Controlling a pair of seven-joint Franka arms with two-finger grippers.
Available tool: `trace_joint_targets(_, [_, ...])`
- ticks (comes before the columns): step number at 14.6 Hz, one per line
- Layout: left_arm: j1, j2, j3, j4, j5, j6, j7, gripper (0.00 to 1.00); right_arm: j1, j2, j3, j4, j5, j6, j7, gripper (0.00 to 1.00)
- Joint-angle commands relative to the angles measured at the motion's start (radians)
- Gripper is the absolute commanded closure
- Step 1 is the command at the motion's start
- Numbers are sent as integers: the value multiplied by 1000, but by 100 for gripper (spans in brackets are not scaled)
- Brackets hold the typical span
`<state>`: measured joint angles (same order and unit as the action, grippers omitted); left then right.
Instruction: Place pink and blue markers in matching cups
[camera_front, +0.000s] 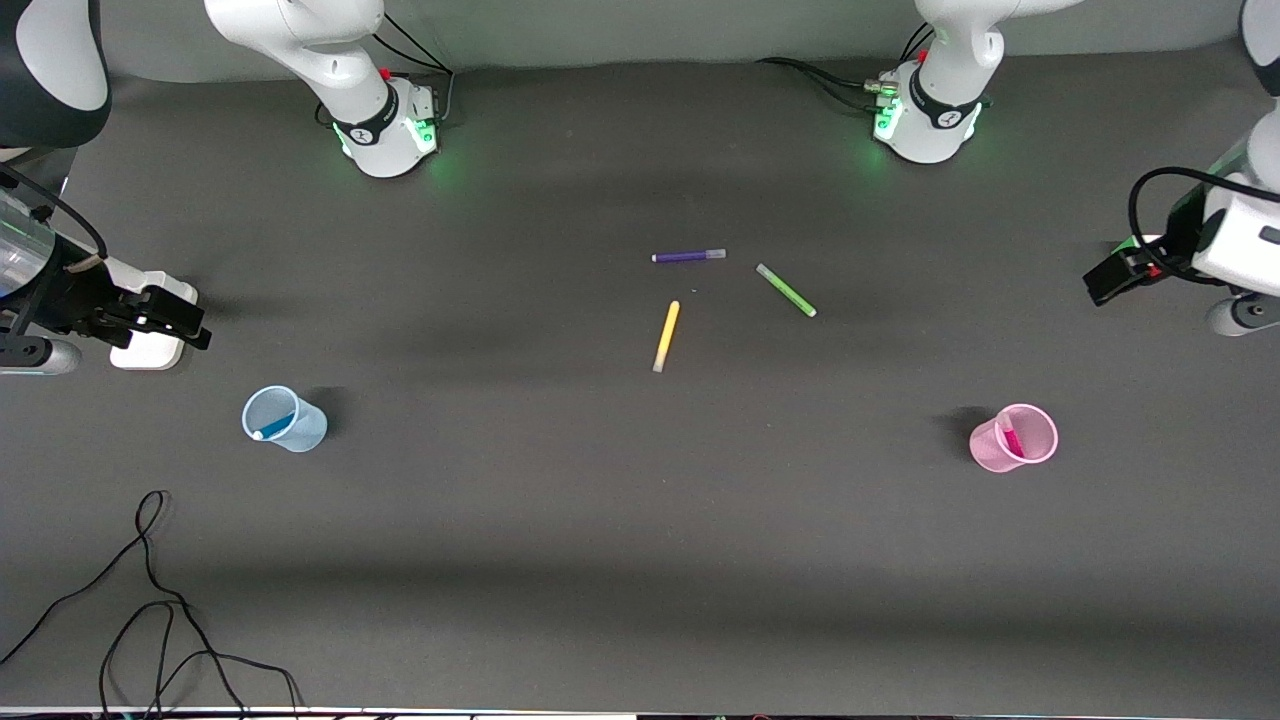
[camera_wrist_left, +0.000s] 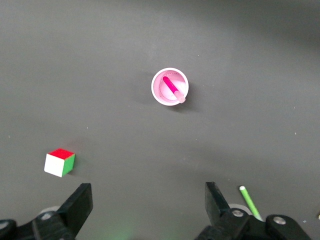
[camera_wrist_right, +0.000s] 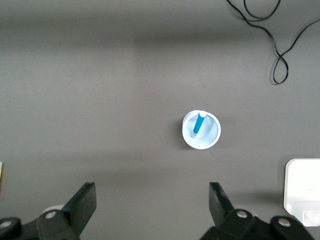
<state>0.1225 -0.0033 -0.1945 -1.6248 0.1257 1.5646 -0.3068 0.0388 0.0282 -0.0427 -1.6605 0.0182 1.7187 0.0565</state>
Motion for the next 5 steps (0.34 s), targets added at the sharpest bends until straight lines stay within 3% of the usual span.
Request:
trace_joint_targets(1, [0,12,18,32,-8,-1,103,0,-7,-1,10,8,-6,-21,8,0])
trace_joint_targets(5, [0,28,17,66,-9,-11,123,0,-8,4,10,8,-6,-21,6,0])
